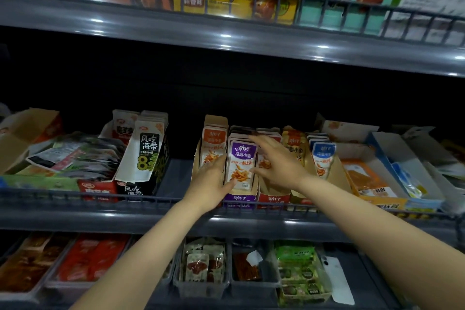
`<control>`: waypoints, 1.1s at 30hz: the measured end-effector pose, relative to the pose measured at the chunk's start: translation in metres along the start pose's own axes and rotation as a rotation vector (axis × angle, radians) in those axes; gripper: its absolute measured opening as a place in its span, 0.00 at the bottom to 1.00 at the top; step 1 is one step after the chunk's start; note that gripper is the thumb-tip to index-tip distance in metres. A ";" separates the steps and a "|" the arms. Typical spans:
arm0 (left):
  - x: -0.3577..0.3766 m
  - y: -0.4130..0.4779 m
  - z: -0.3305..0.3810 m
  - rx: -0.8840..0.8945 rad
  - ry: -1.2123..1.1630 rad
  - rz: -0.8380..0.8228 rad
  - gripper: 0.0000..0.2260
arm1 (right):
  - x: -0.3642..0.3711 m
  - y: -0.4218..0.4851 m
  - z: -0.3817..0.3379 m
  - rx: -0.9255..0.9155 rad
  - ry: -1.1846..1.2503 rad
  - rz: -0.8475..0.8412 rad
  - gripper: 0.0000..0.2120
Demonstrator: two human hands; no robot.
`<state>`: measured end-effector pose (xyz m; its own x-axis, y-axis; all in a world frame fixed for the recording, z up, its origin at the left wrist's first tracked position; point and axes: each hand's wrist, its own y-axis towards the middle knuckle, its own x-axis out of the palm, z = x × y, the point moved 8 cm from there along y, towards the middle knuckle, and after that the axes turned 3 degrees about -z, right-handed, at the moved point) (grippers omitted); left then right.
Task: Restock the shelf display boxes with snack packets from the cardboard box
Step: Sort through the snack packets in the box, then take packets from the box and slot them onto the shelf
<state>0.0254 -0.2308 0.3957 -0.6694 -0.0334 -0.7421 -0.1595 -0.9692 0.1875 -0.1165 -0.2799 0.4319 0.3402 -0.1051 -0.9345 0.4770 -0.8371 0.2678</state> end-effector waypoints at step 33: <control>0.282 -0.228 -0.201 -0.302 0.455 -0.617 0.30 | 0.355 -0.331 0.080 0.416 0.332 -0.615 0.36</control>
<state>0.0185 -0.0685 0.0144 -0.1551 0.4942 -0.8554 -0.1567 -0.8672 -0.4726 -0.2187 -0.0834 -0.0074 0.3691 0.5487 -0.7501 0.3386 -0.8311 -0.4412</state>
